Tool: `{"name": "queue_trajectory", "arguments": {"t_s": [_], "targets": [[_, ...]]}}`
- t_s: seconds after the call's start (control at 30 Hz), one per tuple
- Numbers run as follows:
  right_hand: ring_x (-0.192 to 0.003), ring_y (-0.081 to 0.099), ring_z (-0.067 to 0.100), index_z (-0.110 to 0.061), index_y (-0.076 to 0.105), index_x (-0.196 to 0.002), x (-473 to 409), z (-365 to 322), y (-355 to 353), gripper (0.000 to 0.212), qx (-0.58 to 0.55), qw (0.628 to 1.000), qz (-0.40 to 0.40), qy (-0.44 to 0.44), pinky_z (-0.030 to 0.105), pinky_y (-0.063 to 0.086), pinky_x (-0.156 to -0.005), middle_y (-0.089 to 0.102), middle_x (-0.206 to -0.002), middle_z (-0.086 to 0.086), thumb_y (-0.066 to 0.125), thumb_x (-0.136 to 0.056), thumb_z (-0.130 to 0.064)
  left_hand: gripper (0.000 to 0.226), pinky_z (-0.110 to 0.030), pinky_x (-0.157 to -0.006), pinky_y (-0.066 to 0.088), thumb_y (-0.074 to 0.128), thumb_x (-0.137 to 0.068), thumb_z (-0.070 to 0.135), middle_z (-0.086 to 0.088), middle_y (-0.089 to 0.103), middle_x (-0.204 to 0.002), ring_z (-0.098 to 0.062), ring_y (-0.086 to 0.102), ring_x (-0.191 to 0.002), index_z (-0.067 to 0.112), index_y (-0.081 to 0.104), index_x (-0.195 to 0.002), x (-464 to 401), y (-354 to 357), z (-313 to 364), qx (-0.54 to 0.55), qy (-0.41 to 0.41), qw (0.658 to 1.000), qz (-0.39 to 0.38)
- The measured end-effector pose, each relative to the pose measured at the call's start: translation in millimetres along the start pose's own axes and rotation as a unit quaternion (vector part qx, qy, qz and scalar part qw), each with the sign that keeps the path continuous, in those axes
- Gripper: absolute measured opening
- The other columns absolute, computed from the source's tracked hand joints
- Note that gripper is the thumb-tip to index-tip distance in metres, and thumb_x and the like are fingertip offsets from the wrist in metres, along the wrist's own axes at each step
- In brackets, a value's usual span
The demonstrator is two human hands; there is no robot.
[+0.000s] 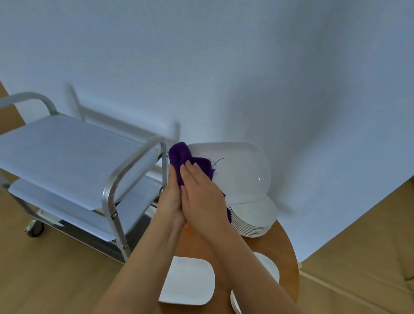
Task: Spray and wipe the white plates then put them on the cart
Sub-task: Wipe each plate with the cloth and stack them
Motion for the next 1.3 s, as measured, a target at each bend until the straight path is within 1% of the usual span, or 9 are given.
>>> {"name": "queue_trajectory", "arguments": {"t_s": [0.1,0.2,0.33,0.5,0.63,0.8,0.93,1.17,1.3], "targets": [[-0.118,0.058,0.023,-0.006,0.064,-0.119,7.1,5.8,11.6,0.035,0.047,0.997,-0.033,-0.057,0.035,0.047,-0.097,0.063,-0.124,0.008,0.061,-0.084,-0.012,0.058,-0.042,-0.100,0.048,0.049,-0.090,0.054,-0.011,0.069,-0.116,-0.025,0.065,-0.108,0.009,0.060,-0.125,-2.2,-3.8,-1.0,0.053,-0.045,0.998,0.001],[-0.108,0.064,0.026,-0.004,0.069,-0.109,18.7,31.1,1.4,0.033,0.042,0.999,0.008,-0.034,0.039,0.055,-0.087,0.069,-0.112,0.011,0.064,-0.077,-0.011,0.065,-0.043,-0.080,0.057,0.045,-0.088,0.062,-0.018,0.071,-0.106,-0.030,0.070,-0.096,0.005,0.064,-0.113,-8.9,-7.0,2.4,0.051,-0.074,0.996,-0.005],[-0.109,0.063,0.032,0.001,0.067,-0.111,28.1,69.9,-21.8,0.037,0.075,0.995,0.067,0.013,0.046,0.054,-0.087,0.067,-0.114,0.016,0.068,-0.075,-0.006,0.059,-0.033,-0.052,0.057,0.048,-0.073,0.064,-0.005,0.076,-0.085,-0.020,0.073,-0.075,0.013,0.064,-0.100,-15.5,-18.7,28.9,-0.035,0.006,0.999,0.005],[-0.142,0.023,0.031,-0.008,0.033,-0.145,17.4,99.0,-23.2,0.054,0.142,0.969,0.050,0.194,0.044,0.026,-0.111,0.030,-0.152,0.011,0.051,-0.094,-0.007,0.062,-0.031,-0.056,0.057,0.042,-0.072,0.072,-0.001,0.076,-0.081,-0.018,0.073,-0.072,0.019,0.065,-0.095,-14.7,-17.2,29.6,-0.141,0.008,0.990,0.022],[-0.144,0.012,0.027,-0.011,0.020,-0.149,2.8,95.1,-22.9,0.057,0.095,0.960,0.072,0.253,0.038,0.018,-0.115,0.020,-0.156,0.007,0.042,-0.096,-0.007,0.066,-0.028,-0.051,0.054,0.037,-0.075,0.072,-0.004,0.075,-0.087,-0.020,0.072,-0.071,0.020,0.066,-0.103,-9.4,-7.5,30.6,-0.174,0.013,0.985,-0.001],[-0.145,0.006,0.022,-0.013,0.012,-0.150,-22.3,62.9,-0.7,0.060,0.054,0.989,0.005,0.139,0.033,0.014,-0.116,0.011,-0.158,0.004,0.035,-0.096,-0.006,0.051,-0.034,-0.071,0.058,0.039,-0.089,0.063,-0.002,0.076,-0.088,-0.018,0.072,-0.084,0.020,0.065,-0.099,-9.9,-7.0,40.3,-0.173,0.013,0.985,-0.010],[-0.146,0.005,0.025,-0.010,0.012,-0.150,-27.5,17.9,22.7,0.064,0.081,0.996,-0.036,-0.015,0.032,-0.004,-0.116,0.014,-0.158,0.008,0.041,-0.093,-0.011,0.045,-0.028,-0.066,0.057,0.041,-0.093,0.056,-0.003,0.075,-0.095,-0.015,0.072,-0.087,0.020,0.065,-0.106,-7.9,-5.7,40.6,-0.185,0.035,0.982,-0.027],[-0.126,0.050,0.020,-0.015,0.051,-0.134,11.1,-10.2,22.4,0.053,0.077,0.981,-0.022,-0.179,0.035,0.037,-0.104,0.056,-0.134,0.002,0.056,-0.087,-0.040,0.054,-0.031,-0.069,0.052,0.044,-0.091,0.061,-0.009,0.072,-0.095,-0.023,0.068,-0.090,0.012,0.064,-0.100,-14.6,-20.9,73.7,-0.202,0.044,0.977,0.055],[-0.115,0.059,0.023,-0.017,0.060,-0.126,31.9,22.6,17.9,0.054,0.146,0.958,0.010,-0.247,0.034,0.048,-0.092,0.063,-0.125,0.003,0.076,-0.076,-0.030,0.057,-0.031,-0.063,0.052,0.044,-0.089,0.063,-0.009,0.072,-0.093,-0.024,0.068,-0.088,0.012,0.063,-0.102,-23.1,-27.0,99.9,-0.287,0.032,0.957,0.018]]}}
Point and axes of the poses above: each hand's wrist, its own x-axis away from the middle knuckle, its own y-axis out of the palm, z = x × y, the point moved 7 cm from there along -x, towards the middle knuckle
